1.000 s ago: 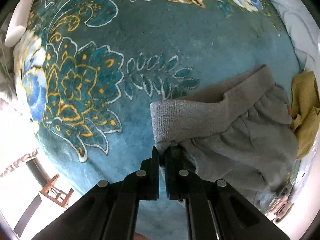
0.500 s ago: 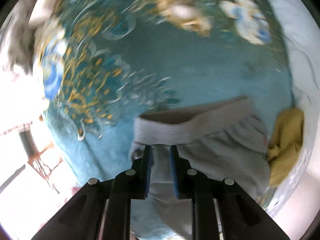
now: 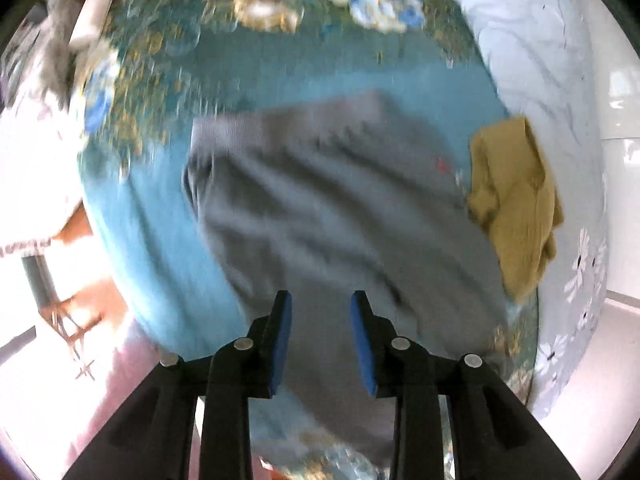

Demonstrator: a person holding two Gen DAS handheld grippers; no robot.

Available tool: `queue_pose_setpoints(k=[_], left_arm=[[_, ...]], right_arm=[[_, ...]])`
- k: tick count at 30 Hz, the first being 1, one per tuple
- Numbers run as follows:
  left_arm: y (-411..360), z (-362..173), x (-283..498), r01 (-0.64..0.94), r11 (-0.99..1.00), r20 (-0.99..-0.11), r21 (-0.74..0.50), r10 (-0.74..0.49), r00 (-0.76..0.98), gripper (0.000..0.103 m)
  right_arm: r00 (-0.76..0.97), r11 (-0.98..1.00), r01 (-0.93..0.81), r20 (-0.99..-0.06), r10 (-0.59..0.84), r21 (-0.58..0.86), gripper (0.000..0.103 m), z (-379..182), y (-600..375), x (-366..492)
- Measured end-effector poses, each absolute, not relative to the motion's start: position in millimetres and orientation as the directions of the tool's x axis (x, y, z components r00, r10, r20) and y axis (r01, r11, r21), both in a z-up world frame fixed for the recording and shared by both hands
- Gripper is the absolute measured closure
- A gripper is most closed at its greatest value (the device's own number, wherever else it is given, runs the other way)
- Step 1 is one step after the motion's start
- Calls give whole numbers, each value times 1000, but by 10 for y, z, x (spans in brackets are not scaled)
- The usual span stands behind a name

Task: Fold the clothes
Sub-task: 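Stretch the sweatpants out and lay them flat, opening the left tool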

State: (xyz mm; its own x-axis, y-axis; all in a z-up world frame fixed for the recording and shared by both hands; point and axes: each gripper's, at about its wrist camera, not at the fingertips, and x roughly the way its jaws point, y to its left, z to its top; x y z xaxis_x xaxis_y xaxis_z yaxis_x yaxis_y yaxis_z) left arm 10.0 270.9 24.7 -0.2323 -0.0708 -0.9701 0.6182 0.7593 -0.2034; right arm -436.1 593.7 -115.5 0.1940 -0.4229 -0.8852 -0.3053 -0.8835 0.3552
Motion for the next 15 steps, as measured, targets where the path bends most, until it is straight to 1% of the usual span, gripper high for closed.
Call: queue_pose_setpoints(k=[2,6,8,9,11,13,14,15], left_arm=[[2838,293,-43,599,773,-967,-211,-76,-243,72],[2924,426,-262,619,759,-975,-199,-89,-205,72],[2950,477,-340,624,756,-977,-197,-95,-192,72],[2964,491,-383,624,756,-977,-197,-97,-191,72],[2976,473,-502,629,750,-975,-202,-94,-201,71],[2980,480,-543,635,745,-974,-205,-94,-205,71],[2982,484,-564,637,742,-974,-207,-94,-207,71],[2984,487,-584,640,740,-973,-208,-93,-209,71]], right_arm=[[219,-852,-366,-855,-469,373,72,-1336,5935,-4376],[234,-845,-388,-847,-477,369,71,-1396,5908,-4391],[237,-832,-398,-834,-499,385,71,-1382,5899,-4398],[235,-825,-401,-826,-513,398,74,-1369,5889,-4404],[231,-810,-405,-810,-540,425,74,-1341,5867,-4417],[226,-794,-409,-793,-566,450,84,-1313,5845,-4430],[224,-786,-410,-784,-579,463,95,-1299,5834,-4437],[222,-777,-412,-775,-592,475,97,-1285,5823,-4443]])
